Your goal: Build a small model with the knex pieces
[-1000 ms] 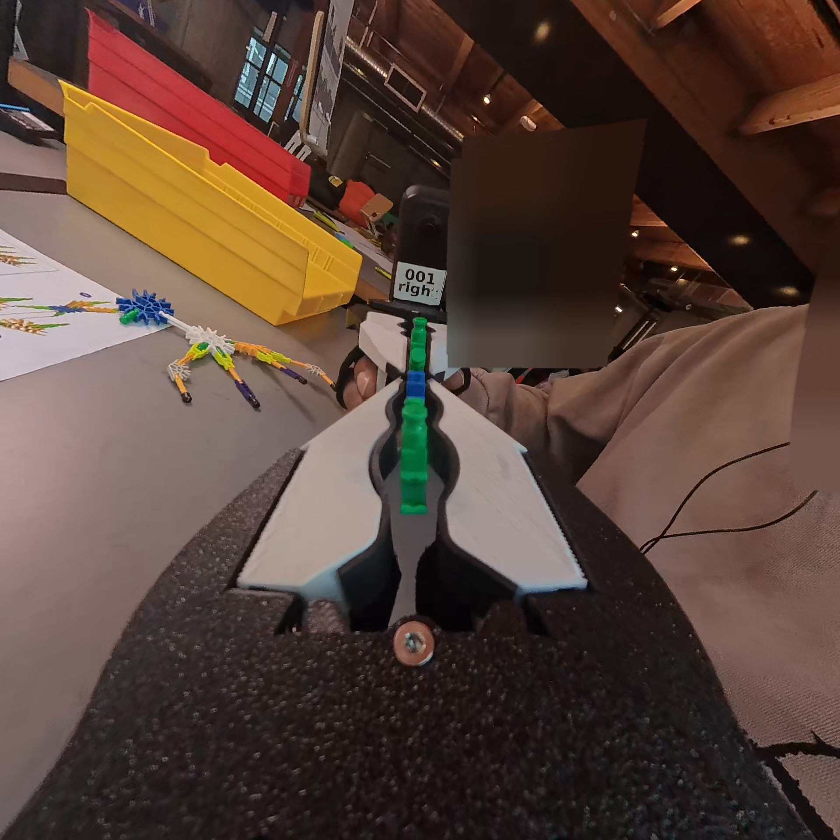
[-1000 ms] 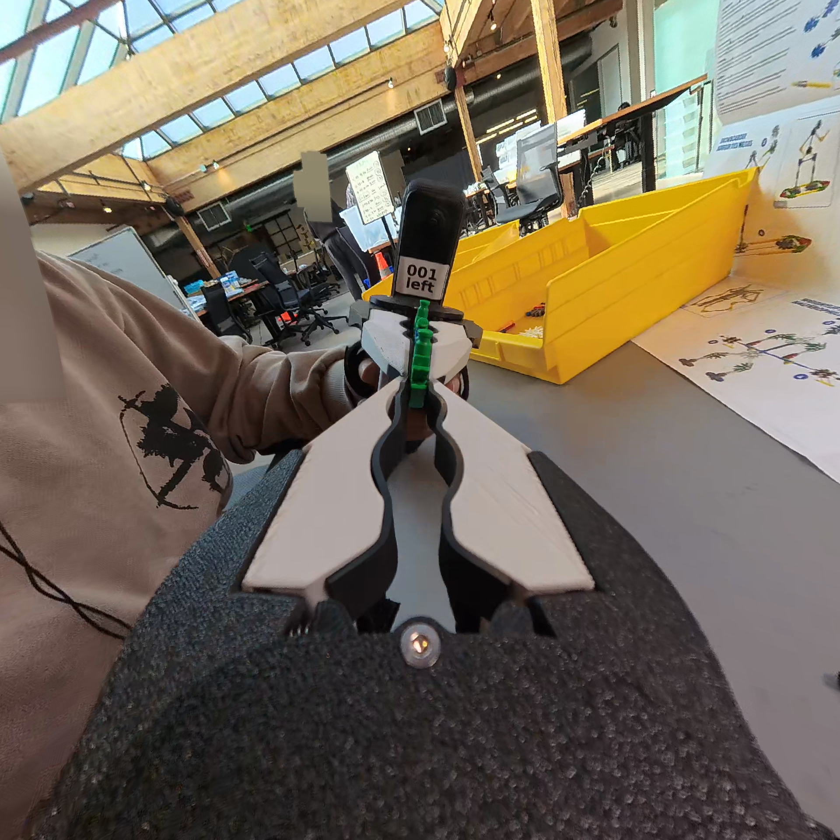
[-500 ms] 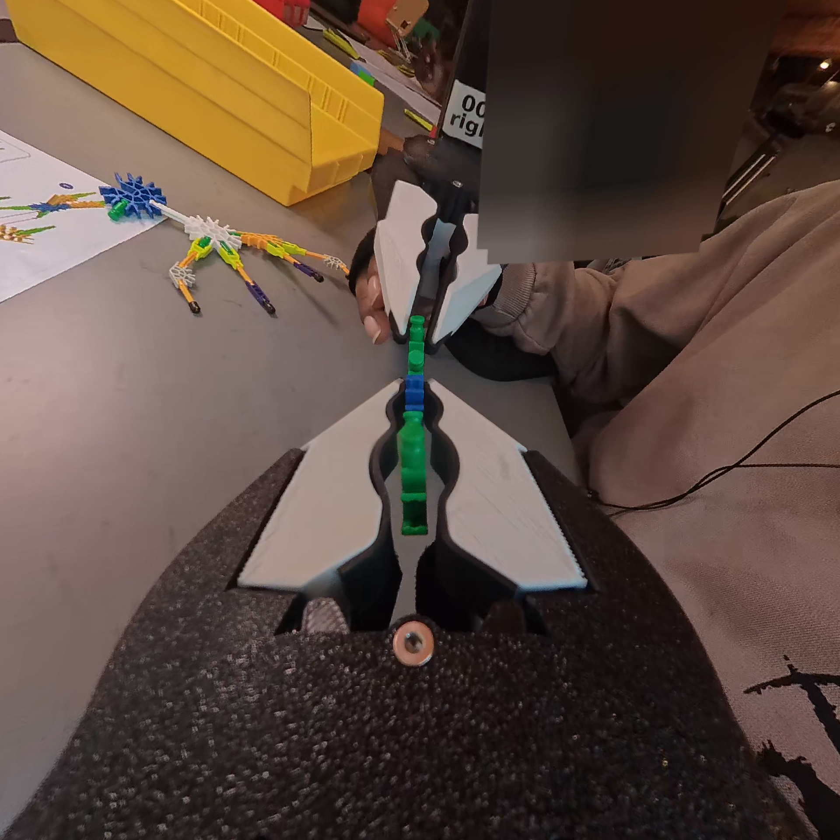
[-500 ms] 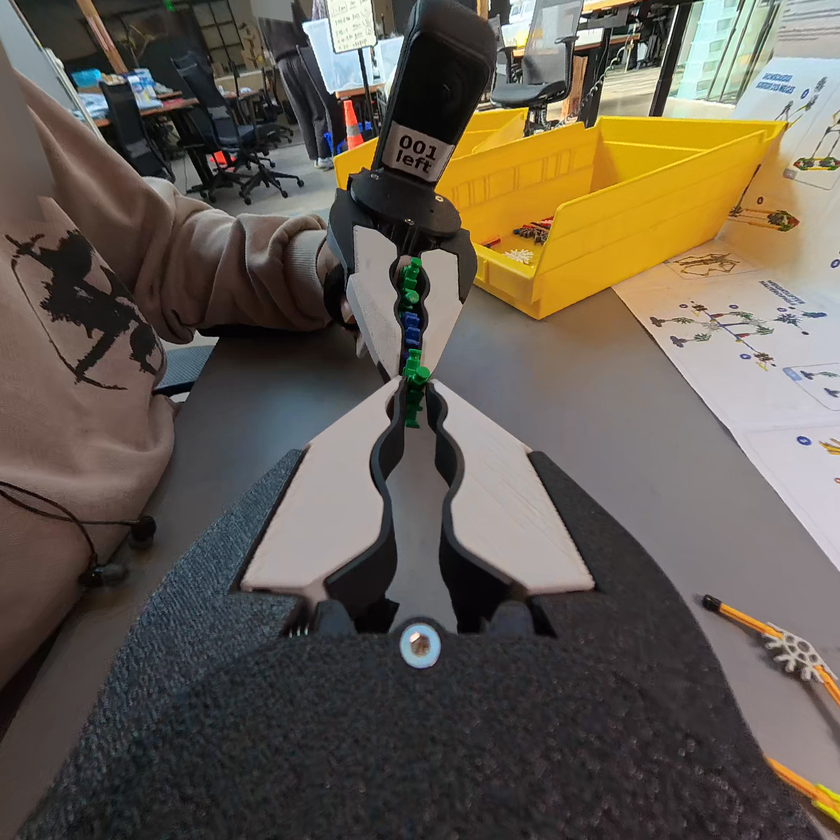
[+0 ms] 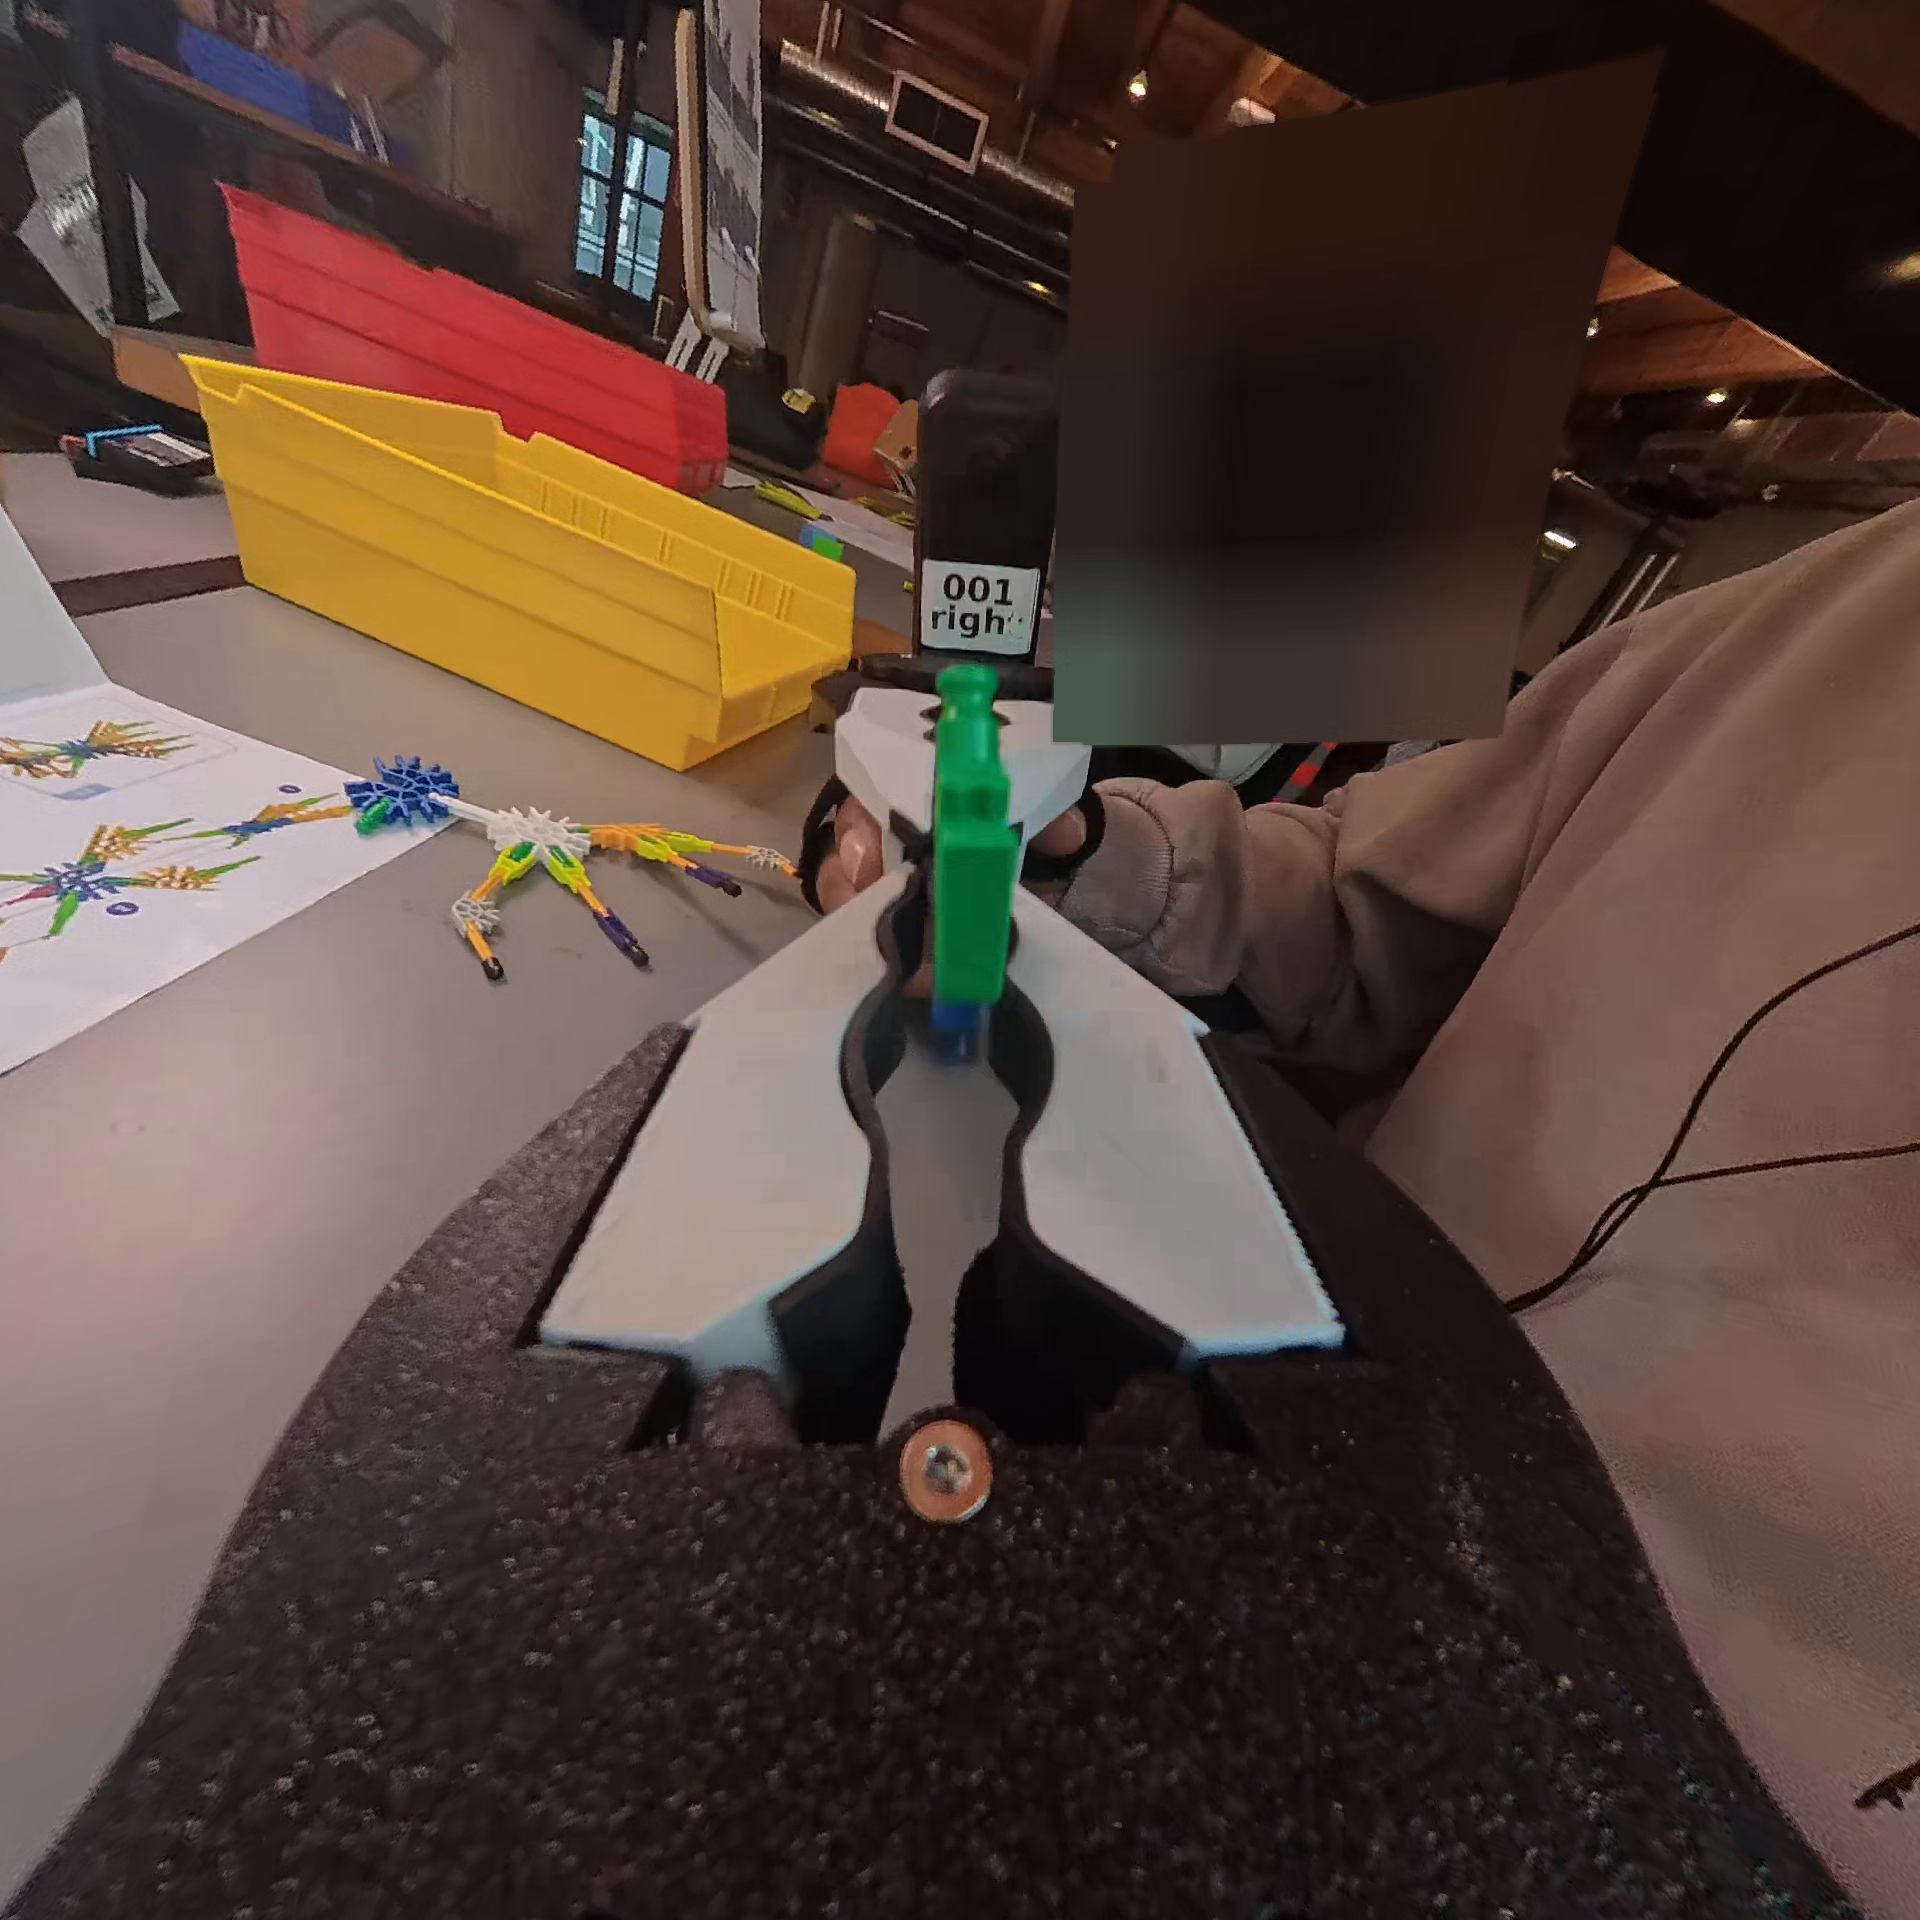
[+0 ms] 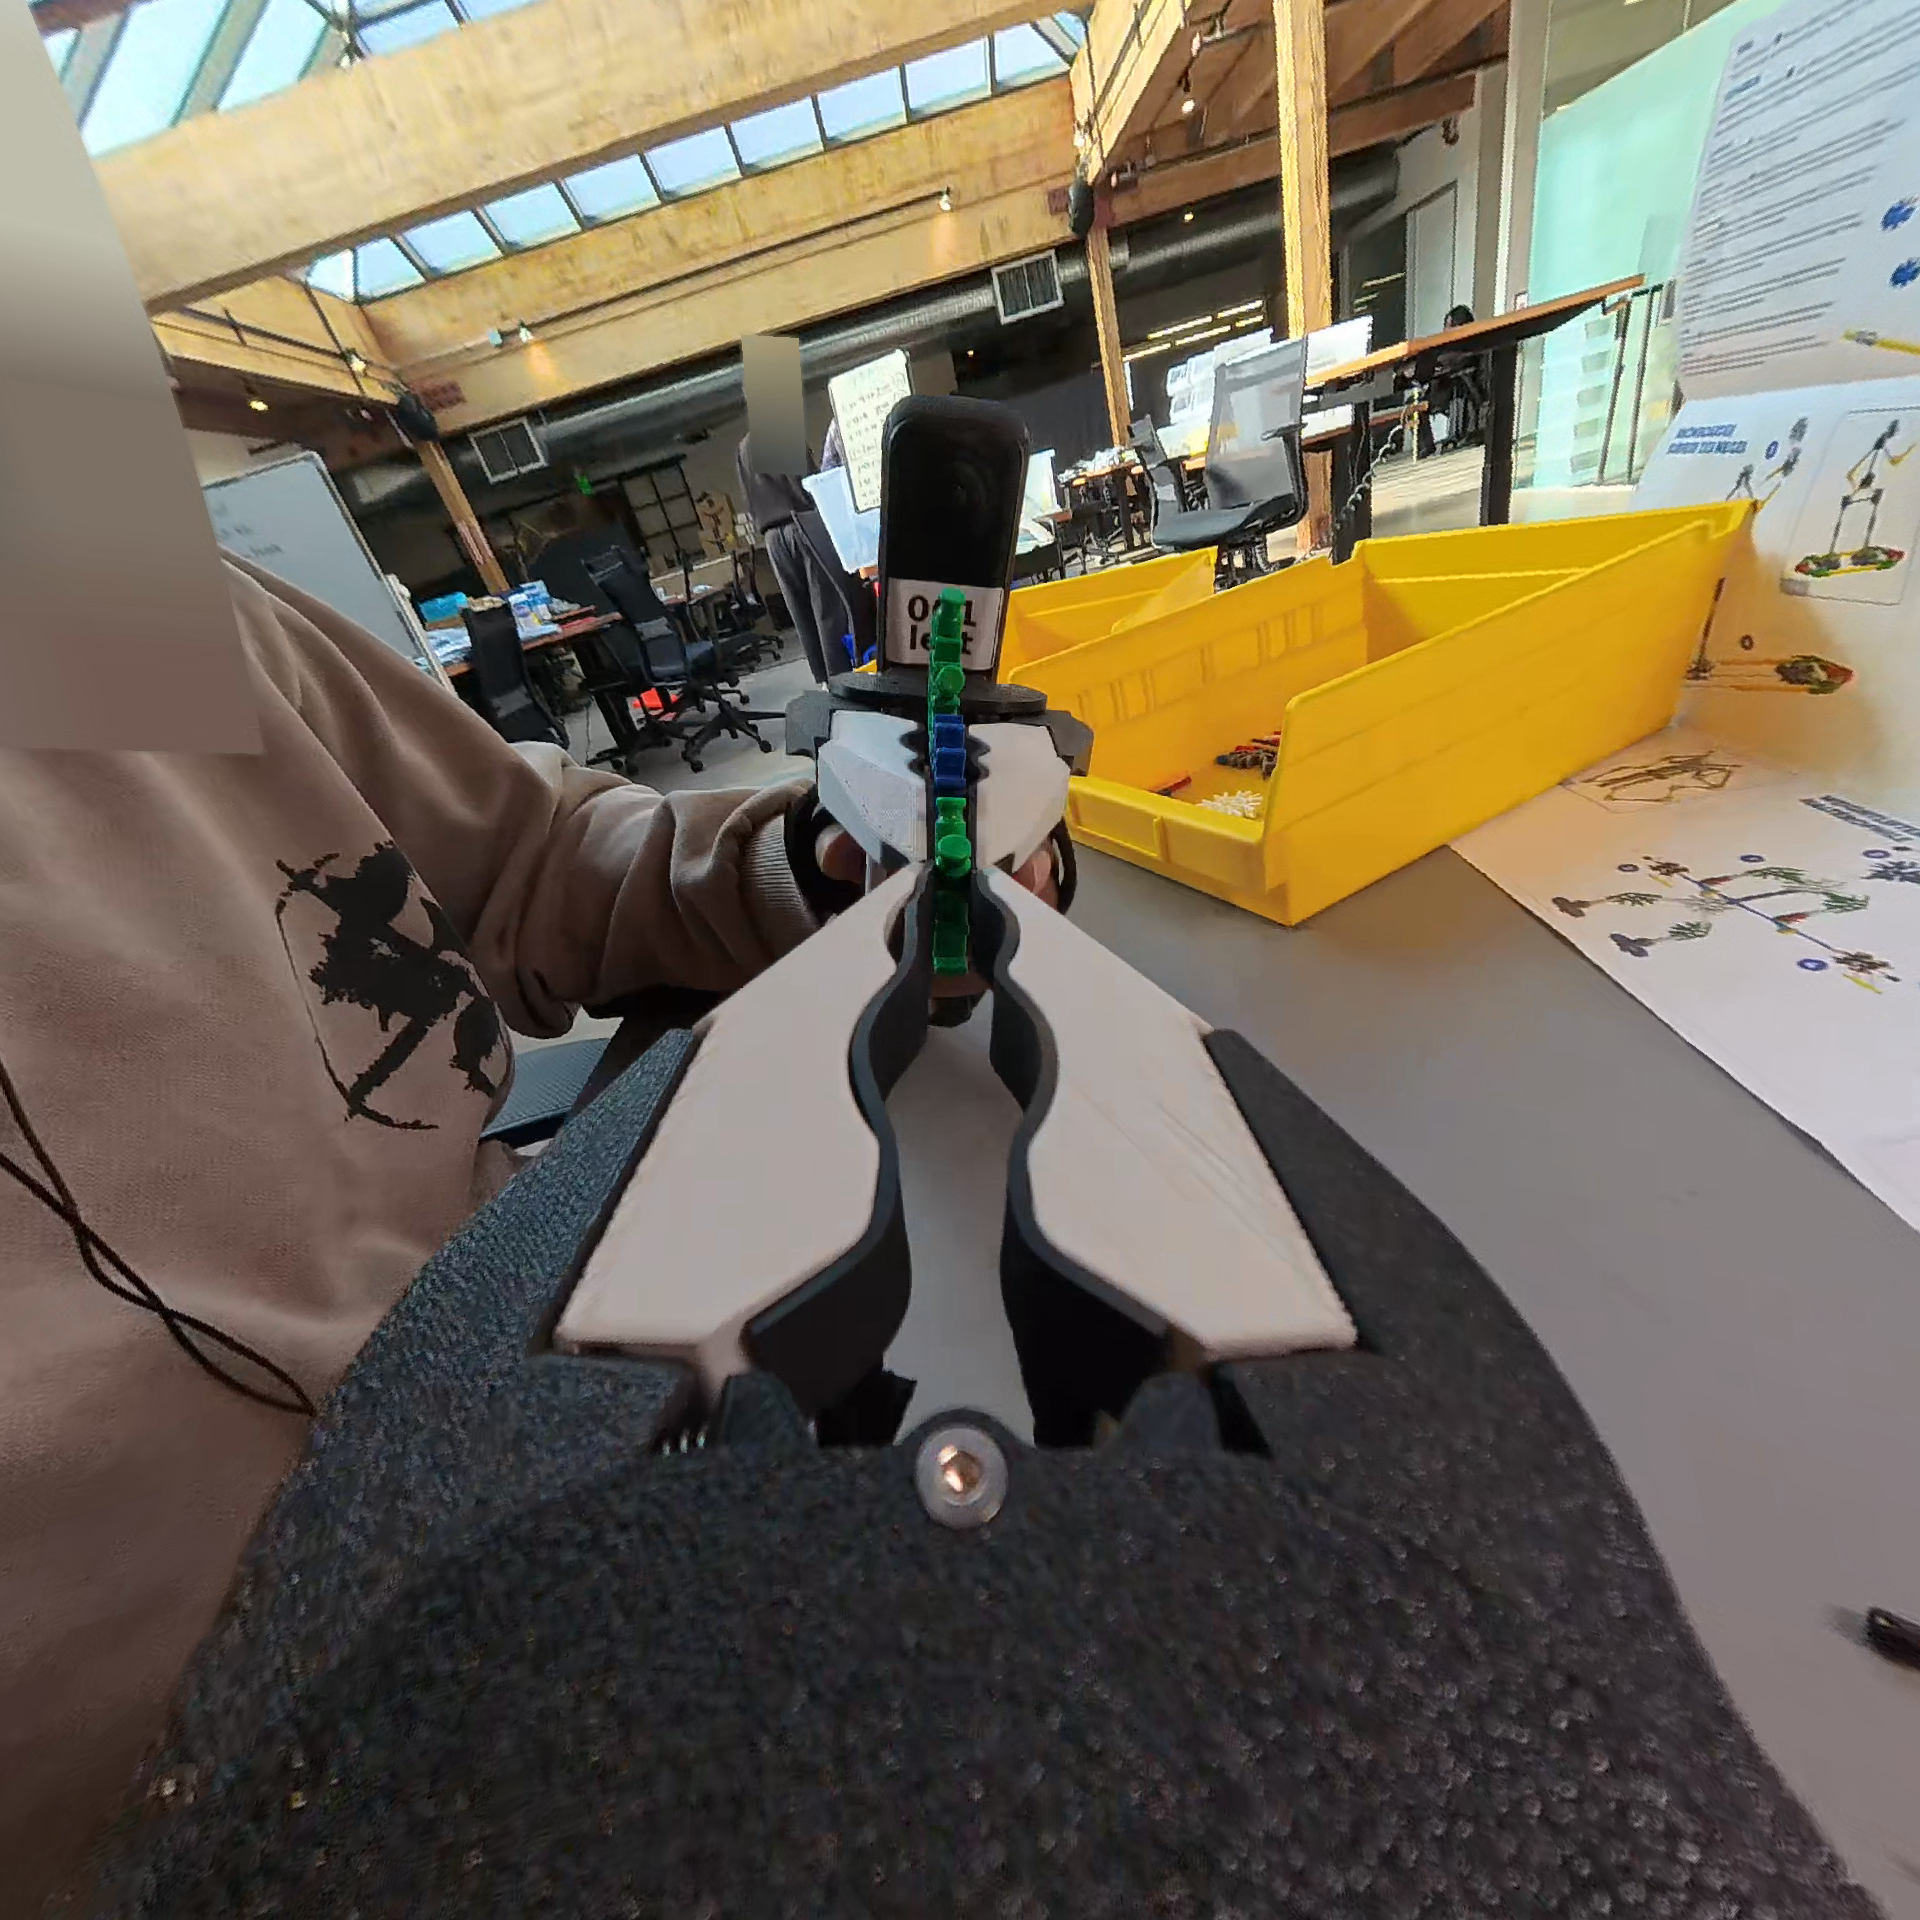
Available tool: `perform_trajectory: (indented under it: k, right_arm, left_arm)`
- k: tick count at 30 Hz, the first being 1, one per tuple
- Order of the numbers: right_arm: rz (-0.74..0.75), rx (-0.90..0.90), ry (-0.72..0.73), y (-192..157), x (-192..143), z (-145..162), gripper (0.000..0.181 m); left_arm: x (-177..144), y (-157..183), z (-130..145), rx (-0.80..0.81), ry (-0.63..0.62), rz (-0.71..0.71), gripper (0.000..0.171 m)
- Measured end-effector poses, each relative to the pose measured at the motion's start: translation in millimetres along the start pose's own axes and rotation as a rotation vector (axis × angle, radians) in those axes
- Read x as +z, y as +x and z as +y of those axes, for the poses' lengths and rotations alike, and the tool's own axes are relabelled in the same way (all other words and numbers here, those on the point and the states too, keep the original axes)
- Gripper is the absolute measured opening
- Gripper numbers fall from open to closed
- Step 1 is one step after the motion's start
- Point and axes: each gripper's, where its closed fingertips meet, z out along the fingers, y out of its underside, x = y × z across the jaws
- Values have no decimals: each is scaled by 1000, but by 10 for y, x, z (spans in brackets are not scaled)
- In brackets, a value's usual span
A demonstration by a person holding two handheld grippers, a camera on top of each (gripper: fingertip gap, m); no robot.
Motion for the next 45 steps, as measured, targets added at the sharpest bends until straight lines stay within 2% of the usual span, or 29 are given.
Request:
perform_trajectory:
  k: [4, 9, 15, 23, 38, 45]
  right_arm:
    - [-5, -24, -90, -10, 0, 125, 6]
    - [-9, -153, -284, -74, -35, 368, 11]
    - [18, -205, -380, -26, -69, 518, 6]
    - [17, -208, -417, -17, -75, 597, 10]
    - [11, -240, -464, -23, -86, 678, 6]
    - [40, -258, -429, 16, -91, 582, 4]
  left_arm:
    - [-23, -2, 106, -19, -92, 23, 5]
    - [-25, 16, 314, 5, -239, 29, 5]
    - [-10, -9, 462, 41, -328, 2, 5]
    - [-3, -29, 579, 69, -392, -14, 5]
    - [4, -28, 655, 109, -436, -27, 5]
    - [-1, -48, 586, 117, -379, -29, 9]
